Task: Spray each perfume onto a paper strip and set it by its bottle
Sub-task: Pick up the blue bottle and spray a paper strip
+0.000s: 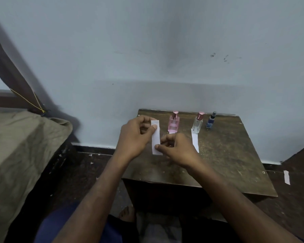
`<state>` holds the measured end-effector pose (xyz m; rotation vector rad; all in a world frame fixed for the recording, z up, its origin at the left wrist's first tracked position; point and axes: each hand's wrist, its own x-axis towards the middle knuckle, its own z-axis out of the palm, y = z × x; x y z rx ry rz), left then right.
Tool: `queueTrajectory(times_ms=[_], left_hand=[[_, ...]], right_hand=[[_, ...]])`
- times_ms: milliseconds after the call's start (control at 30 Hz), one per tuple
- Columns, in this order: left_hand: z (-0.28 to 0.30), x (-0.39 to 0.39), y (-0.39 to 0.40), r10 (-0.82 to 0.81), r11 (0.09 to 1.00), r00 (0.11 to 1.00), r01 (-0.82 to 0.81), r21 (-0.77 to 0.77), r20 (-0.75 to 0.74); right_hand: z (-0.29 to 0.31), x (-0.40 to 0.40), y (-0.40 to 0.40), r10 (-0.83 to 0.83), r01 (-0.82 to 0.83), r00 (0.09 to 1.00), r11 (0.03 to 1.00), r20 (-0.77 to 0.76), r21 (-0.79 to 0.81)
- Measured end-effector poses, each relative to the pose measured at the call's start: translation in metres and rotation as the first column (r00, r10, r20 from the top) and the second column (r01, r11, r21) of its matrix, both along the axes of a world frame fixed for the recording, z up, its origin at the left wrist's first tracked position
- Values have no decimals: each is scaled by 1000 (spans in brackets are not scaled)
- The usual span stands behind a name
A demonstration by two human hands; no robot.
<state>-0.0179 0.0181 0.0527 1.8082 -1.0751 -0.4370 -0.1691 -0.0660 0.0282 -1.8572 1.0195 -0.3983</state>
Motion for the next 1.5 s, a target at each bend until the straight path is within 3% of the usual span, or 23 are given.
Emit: queueTrajectory(times_ms=[133,267,333,467,633,733,967,1267,1433,1500], left_hand=[[-7,-5,10,143,982,980,-158,-105,-136],[-9,1,-2,68,991,910,-109,-78,-409],[-9,2,-12,49,994,908,-83,-65,-415],[-14,2,-23,70,994,925,-96,-52,-373],[-17,0,-19,133,991,991,-134,-15,-15],[-17,0,-19,148,989,986,-146,-26,74],[-16,-1,-17,146,989,982,-144,-25,124],[-16,-2,-18,142,990,966,-139,-32,217],[-16,1,-16,138,990,965,-132,-41,224],[-17,2,-17,131,991,964,-127,-30,231]], right_hand=[[3,-3,3,90,-100,993,985,78,139],[0,0,4,69,-92,990,976,120,198],[1,2,2,41,-61,993,980,110,188],[4,2,0,-17,4,996,990,90,144],[5,-3,1,-53,46,995,996,87,80],[5,-2,0,0,-7,997,996,82,91],[6,-5,-1,19,-29,998,986,59,165],[-4,0,-6,-99,98,995,994,0,42],[-1,-6,-11,-15,12,999,996,36,91],[-3,-7,-12,-18,18,1000,1000,5,9]])
